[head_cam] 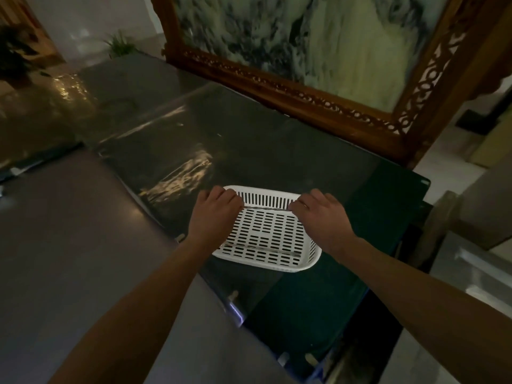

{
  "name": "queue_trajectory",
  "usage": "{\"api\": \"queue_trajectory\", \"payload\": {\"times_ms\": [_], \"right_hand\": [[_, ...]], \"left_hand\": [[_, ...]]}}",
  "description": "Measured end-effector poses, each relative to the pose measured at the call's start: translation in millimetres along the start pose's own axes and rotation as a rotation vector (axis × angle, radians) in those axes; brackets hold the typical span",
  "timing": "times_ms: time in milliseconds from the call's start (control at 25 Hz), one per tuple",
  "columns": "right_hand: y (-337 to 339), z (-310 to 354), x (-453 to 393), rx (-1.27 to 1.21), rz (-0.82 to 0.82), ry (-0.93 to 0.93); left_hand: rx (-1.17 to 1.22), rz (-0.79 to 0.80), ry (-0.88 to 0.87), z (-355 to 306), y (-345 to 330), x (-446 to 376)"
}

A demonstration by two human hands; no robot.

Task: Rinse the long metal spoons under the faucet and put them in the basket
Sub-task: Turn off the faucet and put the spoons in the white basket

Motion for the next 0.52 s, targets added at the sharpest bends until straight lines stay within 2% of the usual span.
{"api": "queue_trajectory", "payload": {"times_ms": [160,320,520], "right_hand": [[-49.1,3.9,-8.9,0.012,0.177,-0.024],[-93.0,6.9,-17.6,0.015,0.332,-0.004],[-138.5,9.1,-26.3,0.01,0.458,0.008]], "left_hand": [[0.027,0.087,-0.013,10.9,-46.6,-1.3],[-0.007,0.243,-0.061,13.5,-94.6,1.3],[-0.042,0.415,-0.153,15.6,-146.3,-5.8]]}}
Point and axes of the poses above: each hand's wrist, its own x-axis away from the middle knuckle, its own y-axis out of the back of the hand, z = x × y, the point moved 2 cm from there along -x, towards the middle knuckle, and after that the axes turned 1 degree about y, right-handed, at the moved point
